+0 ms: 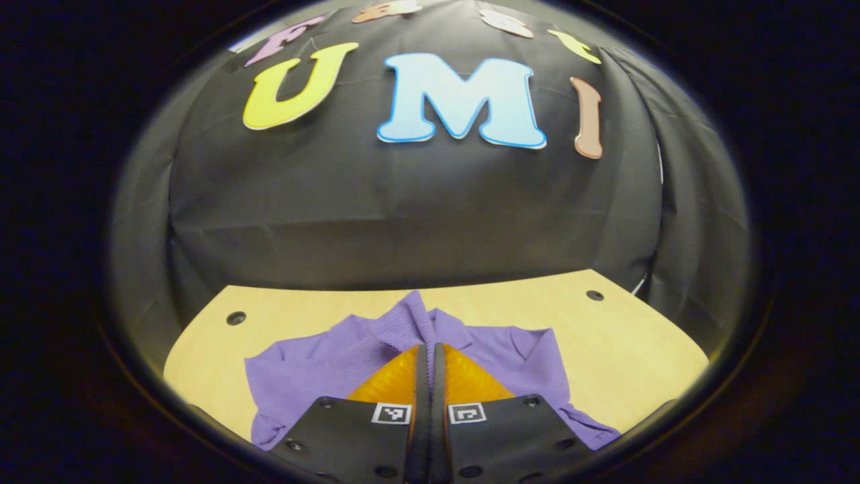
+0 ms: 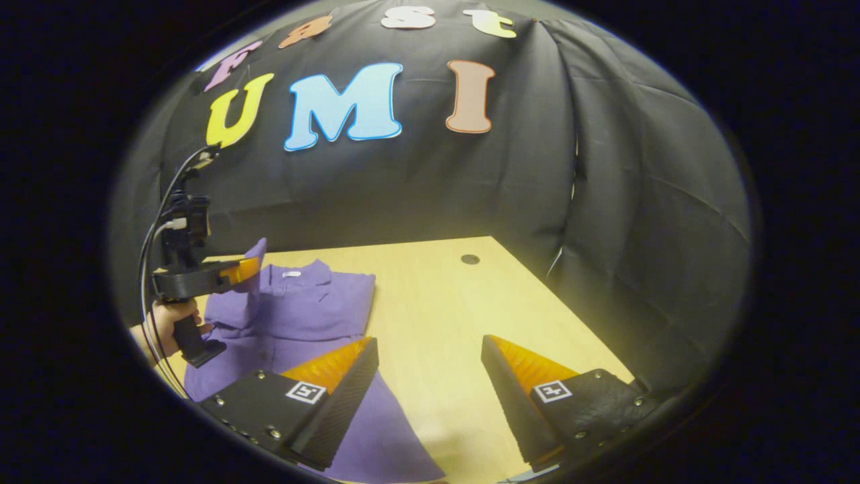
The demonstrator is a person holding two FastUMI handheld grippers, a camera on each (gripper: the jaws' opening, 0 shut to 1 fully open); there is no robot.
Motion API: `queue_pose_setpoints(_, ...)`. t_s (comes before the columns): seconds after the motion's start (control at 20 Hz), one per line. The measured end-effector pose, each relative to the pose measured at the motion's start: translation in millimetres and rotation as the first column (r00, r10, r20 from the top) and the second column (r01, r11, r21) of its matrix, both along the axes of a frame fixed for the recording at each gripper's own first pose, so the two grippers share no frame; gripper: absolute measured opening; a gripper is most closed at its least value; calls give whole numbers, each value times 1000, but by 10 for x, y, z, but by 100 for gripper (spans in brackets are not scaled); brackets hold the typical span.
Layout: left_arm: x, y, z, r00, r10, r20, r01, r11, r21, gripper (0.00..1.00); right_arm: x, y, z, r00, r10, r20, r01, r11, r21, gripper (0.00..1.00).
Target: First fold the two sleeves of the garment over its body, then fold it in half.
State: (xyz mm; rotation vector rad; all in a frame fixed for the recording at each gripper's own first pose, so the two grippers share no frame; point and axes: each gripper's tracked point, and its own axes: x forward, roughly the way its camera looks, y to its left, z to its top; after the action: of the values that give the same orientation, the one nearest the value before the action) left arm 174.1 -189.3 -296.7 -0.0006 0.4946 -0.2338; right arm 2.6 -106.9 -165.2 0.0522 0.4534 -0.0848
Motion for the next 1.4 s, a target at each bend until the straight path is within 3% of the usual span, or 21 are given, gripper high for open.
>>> queue_pose_setpoints(0.35, -122, -428, -555, 996, -28, -86, 32, 999, 39, 6, 278, -66, -160, 995, 95, -11, -94, 995, 30, 96)
queue_pose_setpoints(0.5, -164, -501, -701, 993, -35, -114, 41, 998, 49, 8, 298, -119, -176, 993, 122, -10, -122, 993, -2, 96)
queue_pose_setpoints(0.7, -235, -555, -754, 989, -39, -142, 42, 999, 19, 14, 237, -106, -180, 993, 117, -11, -117, 993, -18, 96)
queue_pose_setpoints(0.75, -262, -574, -758, 988, -46, -150, 47, 999, 2, 21, 207, -76, -209, 993, 116, -16, -116, 993, -16, 96)
queue_pose_setpoints(0.9, -388, -649, -662, 984, -76, -162, 66, 996, -68, 19, 121, 54, -208, 991, 134, -26, -135, 991, -14, 96)
queue_pose_setpoints(1.05, -514, -692, -494, 984, -105, -145, 88, 990, -114, 62, 57, 153, -157, 990, 143, -19, -143, 989, -20, 96)
queue_pose_setpoints(1.2, -686, -621, -359, 983, -128, -131, 110, 985, -134, 73, -57, 245, -48, 992, 128, 3, -128, 991, -29, 96)
queue_pose_setpoints(1.35, -884, -421, -239, 985, -125, -118, 108, 984, -143, 94, -193, 347, -28, 993, 115, 7, -114, 992, -53, 96)
queue_pose_setpoints(1.4, -966, -318, -190, 986, -121, -114, 104, 984, -142, 95, -245, 387, -24, 994, 110, 8, -110, 993, -53, 96)
